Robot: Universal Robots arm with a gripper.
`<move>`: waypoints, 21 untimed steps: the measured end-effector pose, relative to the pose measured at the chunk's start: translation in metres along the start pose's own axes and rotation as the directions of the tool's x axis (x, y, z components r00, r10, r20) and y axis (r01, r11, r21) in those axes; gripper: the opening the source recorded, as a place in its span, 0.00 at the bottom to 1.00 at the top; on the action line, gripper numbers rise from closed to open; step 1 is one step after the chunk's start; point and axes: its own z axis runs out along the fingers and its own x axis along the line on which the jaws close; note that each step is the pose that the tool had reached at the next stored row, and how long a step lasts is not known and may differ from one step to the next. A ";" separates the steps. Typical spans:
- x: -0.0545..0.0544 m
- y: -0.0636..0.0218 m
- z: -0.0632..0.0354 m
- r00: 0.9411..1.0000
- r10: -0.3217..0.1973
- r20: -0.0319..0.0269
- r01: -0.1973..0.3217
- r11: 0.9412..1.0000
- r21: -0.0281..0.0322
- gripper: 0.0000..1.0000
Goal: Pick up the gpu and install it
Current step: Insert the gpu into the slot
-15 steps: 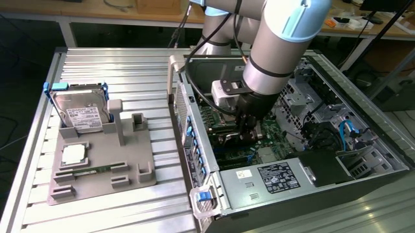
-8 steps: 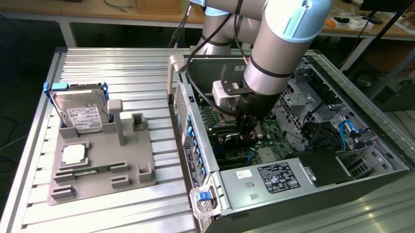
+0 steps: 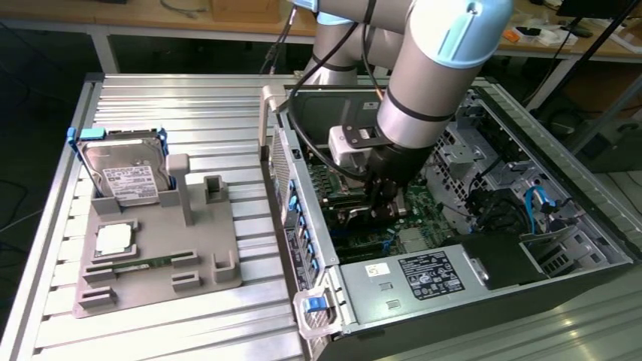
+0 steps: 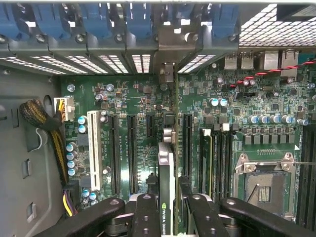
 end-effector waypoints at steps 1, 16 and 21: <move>0.000 0.0000 0.0004 1.000 0.000 0.000 0.000 1.000 0.000 0.27; 0.000 0.0073 0.0049 1.000 0.000 0.000 0.000 1.000 0.002 0.27; 0.000 0.0107 0.0055 1.000 0.000 0.000 0.000 1.000 0.004 0.27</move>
